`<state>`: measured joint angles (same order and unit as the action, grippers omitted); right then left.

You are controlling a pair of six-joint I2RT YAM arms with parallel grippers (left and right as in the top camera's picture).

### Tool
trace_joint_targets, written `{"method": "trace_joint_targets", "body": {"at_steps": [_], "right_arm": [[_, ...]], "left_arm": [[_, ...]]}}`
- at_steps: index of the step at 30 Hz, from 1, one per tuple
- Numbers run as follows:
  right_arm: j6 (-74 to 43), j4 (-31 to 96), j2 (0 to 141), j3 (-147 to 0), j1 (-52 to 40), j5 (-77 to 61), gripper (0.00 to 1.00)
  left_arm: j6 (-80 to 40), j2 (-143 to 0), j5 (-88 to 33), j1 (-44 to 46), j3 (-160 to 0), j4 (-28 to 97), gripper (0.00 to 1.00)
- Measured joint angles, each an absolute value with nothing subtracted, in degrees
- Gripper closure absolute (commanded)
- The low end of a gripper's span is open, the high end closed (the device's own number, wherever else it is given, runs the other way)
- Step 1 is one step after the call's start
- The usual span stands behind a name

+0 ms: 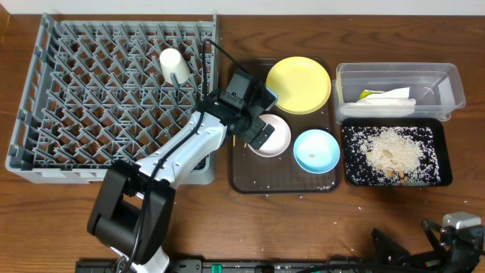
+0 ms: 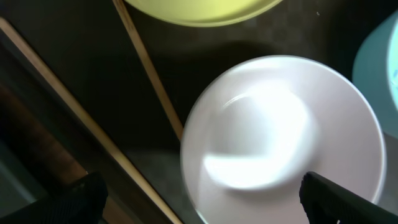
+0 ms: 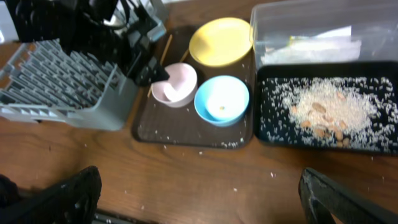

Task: Sort waste into correct bins and load items into the dishwasher
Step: 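Grasp the rim of the pink bowl with the left gripper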

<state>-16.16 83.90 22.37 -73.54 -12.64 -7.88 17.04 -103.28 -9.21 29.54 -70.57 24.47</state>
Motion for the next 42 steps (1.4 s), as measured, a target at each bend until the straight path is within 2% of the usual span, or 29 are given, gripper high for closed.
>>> {"method": "trace_joint_targets", "body": {"at_steps": [10, 18, 20, 23, 25, 34, 42], "right_arm": [[-16.16, 89.41, 22.37, -73.47, -12.64, -7.88, 0.01], [-16.16, 91.22, 22.37, -73.47, -12.64, -7.88, 0.01], [-16.16, 91.26, 22.37, -73.47, -12.64, -7.88, 0.01], [-16.16, 91.26, 22.37, -73.45, -12.64, -7.90, 0.01], [-16.16, 91.26, 22.37, -73.43, -12.64, -7.88, 0.01], [-16.16, 91.26, 22.37, -73.43, -12.64, -7.88, 0.01], [-16.16, 91.26, 22.37, -73.43, -12.64, -7.88, 0.01]], "left_arm": [[18.06, -107.46, -6.44, 29.58, -70.57, 20.27, 0.00], [18.24, -110.93, -5.96, 29.58, -70.57, 18.76, 0.09], [18.22, -111.68, -5.89, 29.58, -70.57, 18.44, 0.15], [18.02, -112.29, -5.82, 29.58, -70.57, 17.93, 0.33], [18.17, -112.29, -5.76, 29.58, -70.57, 17.54, 0.40], [18.35, -112.27, -5.61, 29.58, -70.57, 17.47, 0.61], [18.13, -110.67, -4.36, 29.58, -70.57, 17.50, 0.89]]}}
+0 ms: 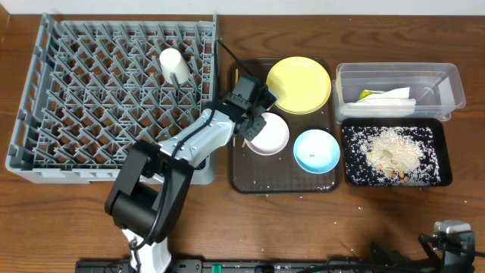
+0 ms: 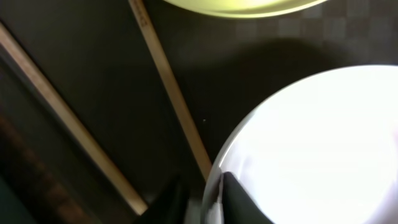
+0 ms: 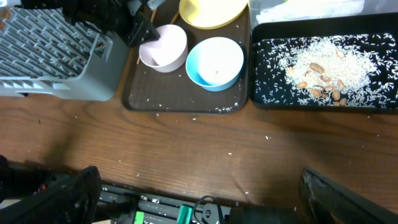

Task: Sort waste into correct bins and load items into the dishwasher
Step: 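Grasp the rim of the pink bowl with the left gripper, then lift the pink bowl and carry it left to the rack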

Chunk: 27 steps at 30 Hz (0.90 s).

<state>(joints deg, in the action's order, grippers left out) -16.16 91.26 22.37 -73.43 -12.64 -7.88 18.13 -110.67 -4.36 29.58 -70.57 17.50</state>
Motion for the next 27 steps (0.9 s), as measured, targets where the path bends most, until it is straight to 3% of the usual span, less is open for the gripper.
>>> {"method": "trace_joint_targets", "body": {"at_steps": [11, 23, 27], "right_arm": [[-16.16, 91.26, 22.37, -73.43, -12.64, -7.88, 0.01], [-16.16, 91.26, 22.37, -73.43, -12.64, -7.88, 0.01], [-16.16, 91.26, 22.37, -73.43, -12.64, -7.88, 0.01]], "left_arm": [[17.87, -108.14, -4.05, 29.67, -70.57, 17.76, 0.93], [17.82, -86.15, -1.39, 29.69, -70.65, 18.68, 0.93], [17.37, -84.86, 2.35, 29.76, -70.65, 20.03, 0.93]]}}
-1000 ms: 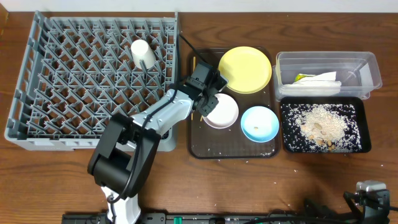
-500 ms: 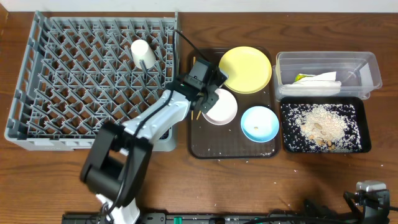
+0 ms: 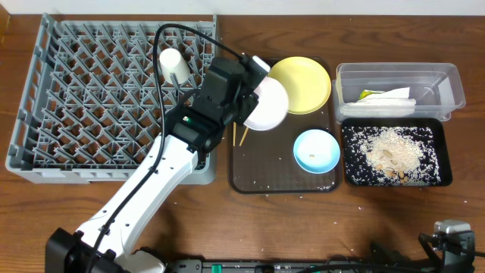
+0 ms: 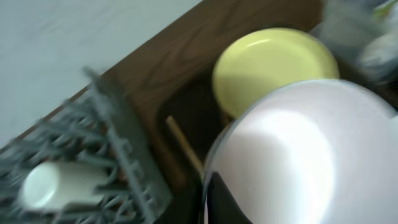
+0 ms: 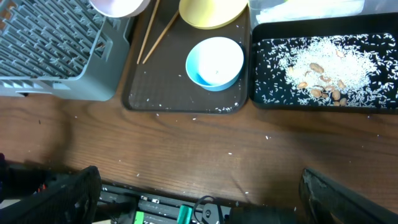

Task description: Sort waste into correct bins and load items into the dishwasher

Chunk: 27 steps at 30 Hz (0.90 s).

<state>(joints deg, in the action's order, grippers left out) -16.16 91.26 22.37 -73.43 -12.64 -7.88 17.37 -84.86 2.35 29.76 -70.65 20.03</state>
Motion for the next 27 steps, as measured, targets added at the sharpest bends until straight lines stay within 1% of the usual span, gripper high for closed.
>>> {"method": "trace_joint_targets", "body": {"at_steps": [4, 7, 9, 12, 18, 22, 27], "right_arm": [[-16.16, 91.29, 22.37, -73.43, -12.64, -7.90, 0.01], [-16.16, 91.29, 22.37, -73.41, -12.64, -7.90, 0.01], [-16.16, 91.29, 22.37, -73.36, -12.64, -7.88, 0.01], [-16.16, 91.31, 22.37, -73.32, -12.64, -7.88, 0.01], [-16.16, 91.31, 22.37, -73.32, -12.64, -7.88, 0.01], [-16.16, 91.29, 22.37, -73.32, -12.64, -7.88, 0.01], [-16.16, 91.31, 22.37, -73.32, -12.64, -7.88, 0.01]], "left_arm": [[16.71, -84.66, 15.05, 29.78, -70.65, 19.51, 0.93], [17.54, -84.16, 28.58, 29.78, -70.63, 15.14, 0.93], [20.56, -83.96, 38.00, 29.71, -70.61, 8.84, 0.93], [26.87, -83.92, 46.70, 29.56, -70.59, -0.69, 0.93], [44.21, -86.15, 55.18, 28.12, -70.67, -17.17, 0.93], [56.75, -92.14, 57.47, 26.59, -70.74, -23.75, 0.93], [67.90, -100.71, 58.28, 25.74, -70.72, -28.21, 0.93]]}}
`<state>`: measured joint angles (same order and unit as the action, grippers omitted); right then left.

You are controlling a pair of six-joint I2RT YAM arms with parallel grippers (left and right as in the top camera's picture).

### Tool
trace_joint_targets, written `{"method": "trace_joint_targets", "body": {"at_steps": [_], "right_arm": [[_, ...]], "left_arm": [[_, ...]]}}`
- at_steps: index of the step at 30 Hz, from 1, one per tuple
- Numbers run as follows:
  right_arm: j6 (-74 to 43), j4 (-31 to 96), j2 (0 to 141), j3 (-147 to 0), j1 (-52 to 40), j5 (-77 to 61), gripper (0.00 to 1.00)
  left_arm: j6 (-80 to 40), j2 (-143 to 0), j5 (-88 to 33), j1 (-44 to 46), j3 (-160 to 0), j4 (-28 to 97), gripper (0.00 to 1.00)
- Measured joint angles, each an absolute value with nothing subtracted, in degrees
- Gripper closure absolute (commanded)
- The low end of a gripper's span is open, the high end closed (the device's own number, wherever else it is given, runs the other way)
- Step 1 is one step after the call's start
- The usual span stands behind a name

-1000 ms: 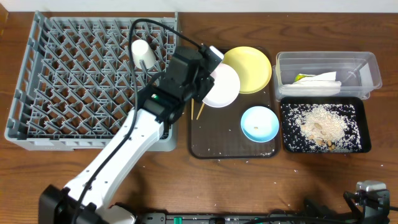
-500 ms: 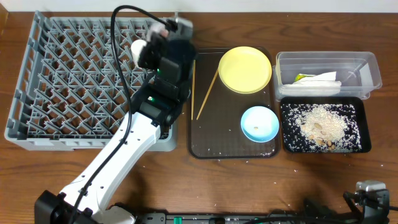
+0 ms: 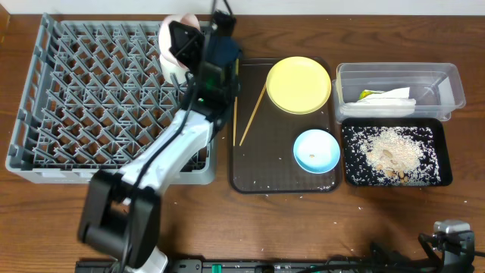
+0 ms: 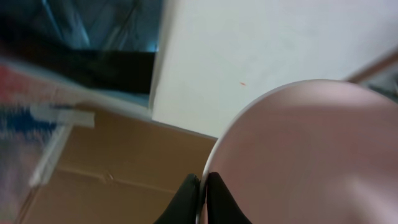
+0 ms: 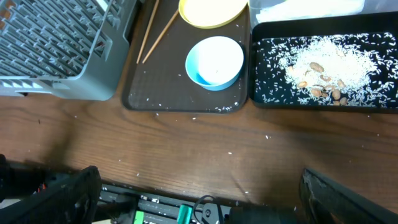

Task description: Sort waste into correct bins and load items into the dishwasher

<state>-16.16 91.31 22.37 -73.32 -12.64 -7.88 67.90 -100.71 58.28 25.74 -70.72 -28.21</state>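
My left gripper (image 3: 184,44) is shut on the rim of the pale pink bowl (image 3: 171,30), holding it on edge over the back right corner of the grey dish rack (image 3: 98,106). In the left wrist view the rim of the bowl (image 4: 298,155) sits pinched between the black fingers (image 4: 186,196), with a wall and cardboard behind. On the brown tray (image 3: 250,178) lie a yellow plate (image 3: 299,83), a blue bowl (image 3: 316,150) and chopsticks (image 3: 250,114). My right gripper (image 5: 199,193) hangs open over the table's front edge, far from everything.
A clear bin (image 3: 398,87) holding paper waste stands at the back right. In front of it is a black bin (image 3: 392,154) with rice and nuts. Rice grains are scattered on the tray and the wooden table (image 5: 186,143).
My left gripper has moved with the pink bowl from above the tray's back left to the rack's back right corner. The bowl is now turned on edge. The right arm has not moved.
My left gripper stood open over the pink bowl on the tray while the right arm looked on from nearer. Then it was shut on the bowl's rim and the right arm was farther back. The bowl was then clear of the tray, and is now over the rack.
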Motion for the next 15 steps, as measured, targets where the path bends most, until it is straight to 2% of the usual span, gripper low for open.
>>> {"method": "trace_joint_targets", "body": {"at_steps": [7, 15], "right_arm": [[-16.16, 91.31, 22.37, -73.32, -12.64, -7.88, 0.01], [-16.16, 91.31, 22.37, -73.32, -12.64, -7.88, 0.01]], "left_arm": [[77.12, -107.70, 58.41, 25.69, -70.72, -37.15, 0.93], [81.47, -111.55, 56.84, 25.65, -70.72, -37.80, 0.92]]}}
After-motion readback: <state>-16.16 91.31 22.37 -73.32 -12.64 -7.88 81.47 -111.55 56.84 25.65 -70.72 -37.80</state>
